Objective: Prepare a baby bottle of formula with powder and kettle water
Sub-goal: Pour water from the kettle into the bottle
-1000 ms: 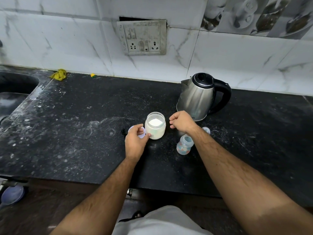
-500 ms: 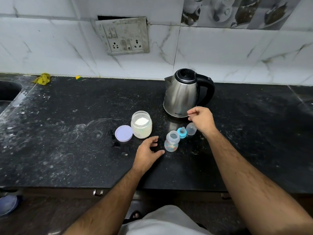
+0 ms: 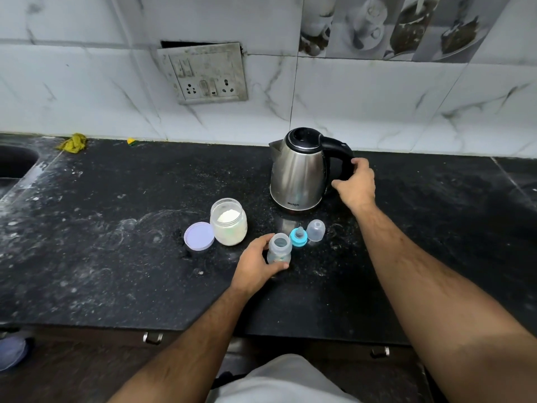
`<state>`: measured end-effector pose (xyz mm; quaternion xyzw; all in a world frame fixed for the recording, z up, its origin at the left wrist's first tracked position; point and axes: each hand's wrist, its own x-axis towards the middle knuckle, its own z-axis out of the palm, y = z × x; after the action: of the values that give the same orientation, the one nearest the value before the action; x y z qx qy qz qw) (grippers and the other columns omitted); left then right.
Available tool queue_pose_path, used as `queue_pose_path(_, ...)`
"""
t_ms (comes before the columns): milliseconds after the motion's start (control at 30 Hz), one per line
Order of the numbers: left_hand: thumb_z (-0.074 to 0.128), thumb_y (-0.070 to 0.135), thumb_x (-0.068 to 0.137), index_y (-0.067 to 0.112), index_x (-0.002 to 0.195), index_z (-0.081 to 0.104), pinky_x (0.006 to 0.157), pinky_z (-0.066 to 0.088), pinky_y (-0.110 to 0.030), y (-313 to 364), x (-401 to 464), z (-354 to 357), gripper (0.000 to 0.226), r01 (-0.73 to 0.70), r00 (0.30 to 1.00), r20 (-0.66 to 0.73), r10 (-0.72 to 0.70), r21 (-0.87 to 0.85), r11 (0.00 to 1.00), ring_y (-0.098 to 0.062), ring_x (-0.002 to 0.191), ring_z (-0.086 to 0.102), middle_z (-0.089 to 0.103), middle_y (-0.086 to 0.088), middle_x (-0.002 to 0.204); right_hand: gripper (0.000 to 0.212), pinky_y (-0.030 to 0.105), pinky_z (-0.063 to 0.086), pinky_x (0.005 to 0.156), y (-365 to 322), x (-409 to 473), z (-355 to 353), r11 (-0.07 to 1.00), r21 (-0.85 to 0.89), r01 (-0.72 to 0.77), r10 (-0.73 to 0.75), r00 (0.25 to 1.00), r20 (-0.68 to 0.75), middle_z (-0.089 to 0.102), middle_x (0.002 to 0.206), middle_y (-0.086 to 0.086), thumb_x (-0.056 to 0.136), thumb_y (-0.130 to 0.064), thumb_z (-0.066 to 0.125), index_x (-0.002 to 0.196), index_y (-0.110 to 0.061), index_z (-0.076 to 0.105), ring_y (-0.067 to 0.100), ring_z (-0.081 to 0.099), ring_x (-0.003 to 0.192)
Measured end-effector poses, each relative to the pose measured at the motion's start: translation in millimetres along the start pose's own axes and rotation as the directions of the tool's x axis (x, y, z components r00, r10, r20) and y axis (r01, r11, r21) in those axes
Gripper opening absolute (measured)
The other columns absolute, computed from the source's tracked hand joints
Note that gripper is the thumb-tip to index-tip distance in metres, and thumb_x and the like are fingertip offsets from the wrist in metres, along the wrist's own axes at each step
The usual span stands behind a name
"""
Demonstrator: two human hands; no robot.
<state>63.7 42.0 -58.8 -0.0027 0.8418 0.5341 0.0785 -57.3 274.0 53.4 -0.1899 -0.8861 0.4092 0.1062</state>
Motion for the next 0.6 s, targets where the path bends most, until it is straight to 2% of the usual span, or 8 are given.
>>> queue_pose_path(133, 0.088, 0.021, 0.067, 0.027, 0.127, 0.059, 0.1, 0.047, -0.025, 5.6, 0.6, 4.3, 0.067, -0.001, 1.0, -0.028, 0.0, -0.015, 1.0, 0.002, 0.11, 0.059, 0.065, 0.015, 0.12, 0.085, 0.041, 0.044, 0.104, -4.8, 18.0, -4.6, 1.0, -0.028, 0.014, -0.014, 1.0, 0.019, 0.044, 0.143, 0.013, 0.076, -0.011, 0.078, 0.148, -0.016, 0.033, 0.032, 0.048, 0.129)
queue_pose_path(233, 0.087, 0.021, 0.067, 0.029, 0.125, 0.06, 0.096, 0.048, -0.022, 7.1, 0.5, 5.9, 0.064, 0.012, 0.999, -0.044, -0.013, -0.019, 1.0, 0.004, 0.107, 0.06, 0.067, 0.017, 0.117, 0.089, 0.036, 0.043, 0.102, -5.8, 30.9, -5.8, 0.999, 0.003, 0.038, -0.038, 0.995, 0.096, 0.047, 0.146, 0.011, 0.077, -0.01, 0.077, 0.151, -0.017, 0.03, 0.03, 0.048, 0.131)
queue_pose_path(367, 0.087, 0.02, 0.068, 0.032, 0.12, 0.062, 0.089, 0.046, -0.013, 9.5, -0.3, 6.8, 0.059, 0.02, 0.999, -0.048, -0.02, -0.015, 1.0, 0.011, 0.102, 0.06, 0.068, 0.021, 0.111, 0.066, 0.026, 0.041, 0.084, -8.2, 45.0, -5.9, 0.998, 0.05, 0.031, -0.039, 0.986, 0.16, 0.061, 0.125, 0.007, 0.078, -0.007, 0.075, 0.137, -0.018, 0.048, 0.025, 0.057, 0.112)
queue_pose_path(600, 0.087, 0.021, 0.069, 0.031, 0.118, 0.063, 0.083, 0.045, -0.008, 7.7, -1.7, 9.5, 0.055, 0.036, 0.996, -0.08, -0.036, -0.01, 0.999, 0.01, 0.099, 0.062, 0.07, 0.019, 0.107, 0.039, 0.03, 0.048, 0.082, -6.5, 67.9, -7.3, 0.998, 0.018, 0.068, -0.07, 0.964, 0.256, 0.064, 0.097, 0.003, 0.071, -0.013, 0.082, 0.106, -0.014, 0.064, 0.023, 0.059, 0.092)
